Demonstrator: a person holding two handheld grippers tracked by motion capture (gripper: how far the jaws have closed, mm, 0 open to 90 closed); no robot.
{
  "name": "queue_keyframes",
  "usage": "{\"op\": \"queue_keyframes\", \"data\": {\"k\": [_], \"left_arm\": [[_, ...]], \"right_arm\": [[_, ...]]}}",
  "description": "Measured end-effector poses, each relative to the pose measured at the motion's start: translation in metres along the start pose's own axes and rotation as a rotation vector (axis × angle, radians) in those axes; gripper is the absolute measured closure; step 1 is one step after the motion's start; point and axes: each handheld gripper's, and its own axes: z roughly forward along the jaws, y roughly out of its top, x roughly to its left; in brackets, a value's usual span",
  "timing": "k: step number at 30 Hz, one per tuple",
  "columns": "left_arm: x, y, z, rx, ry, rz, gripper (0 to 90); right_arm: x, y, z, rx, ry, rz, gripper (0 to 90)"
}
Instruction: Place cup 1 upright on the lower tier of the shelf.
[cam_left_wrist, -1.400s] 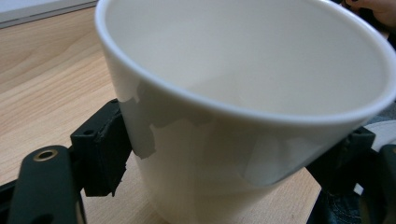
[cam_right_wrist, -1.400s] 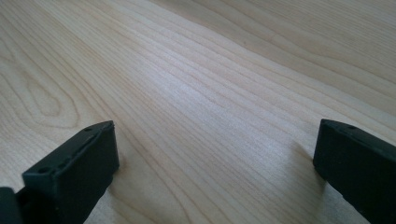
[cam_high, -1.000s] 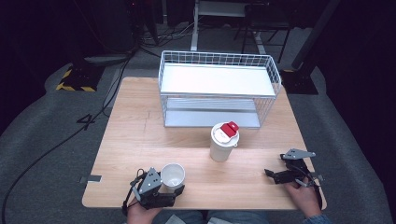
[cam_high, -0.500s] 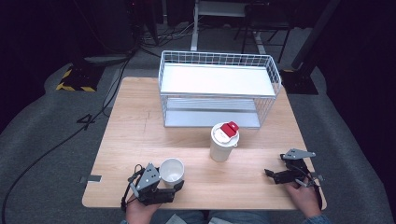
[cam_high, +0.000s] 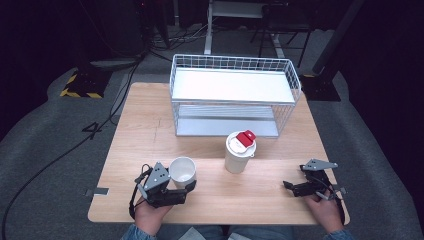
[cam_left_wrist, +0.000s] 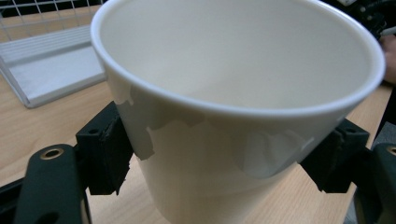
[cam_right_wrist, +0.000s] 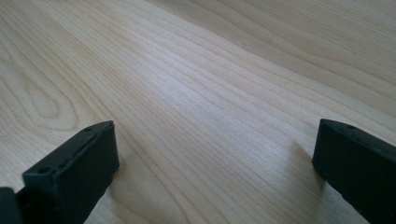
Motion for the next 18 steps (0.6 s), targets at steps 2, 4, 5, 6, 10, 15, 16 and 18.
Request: {"op": "queue_keyframes", "data": {"k": [2, 4, 5, 6, 10, 15, 16, 18], "left_arm": [[0.002, 0.004, 0.001, -0.008, 0.004, 0.002, 21.6], [0.005, 0.013, 0.003, -0.020, 0.013, 0.011, 21.6], [0.005, 0.016, 0.003, -0.022, 0.016, 0.016, 21.6], [0.005, 0.016, 0.003, -0.022, 0.016, 0.016, 21.6], [0.009, 0.026, 0.011, -0.037, 0.024, 0.025, 21.7], [0.013, 0.037, 0.022, -0.054, 0.048, 0.043, 21.7], [0.013, 0.037, 0.022, -0.054, 0.048, 0.043, 21.7], [0.014, 0.042, 0.025, -0.060, 0.052, 0.050, 21.7]], "right_arm": [[0.000, 0.000, 0.000, 0.000, -0.001, 0.000, 0.5], [0.000, 0.000, 0.000, -0.001, -0.002, 0.003, 0.5], [0.000, 0.000, 0.000, 0.000, -0.004, 0.003, 0.5], [0.000, 0.000, 0.000, 0.000, -0.004, 0.003, 0.5], [0.000, 0.000, 0.000, 0.000, -0.004, 0.004, 0.5], [0.000, 0.000, 0.000, -0.001, -0.004, 0.003, 0.6], [0.000, 0.000, 0.000, -0.001, -0.004, 0.003, 0.6], [0.000, 0.000, 0.000, -0.001, -0.004, 0.003, 0.5]]}}
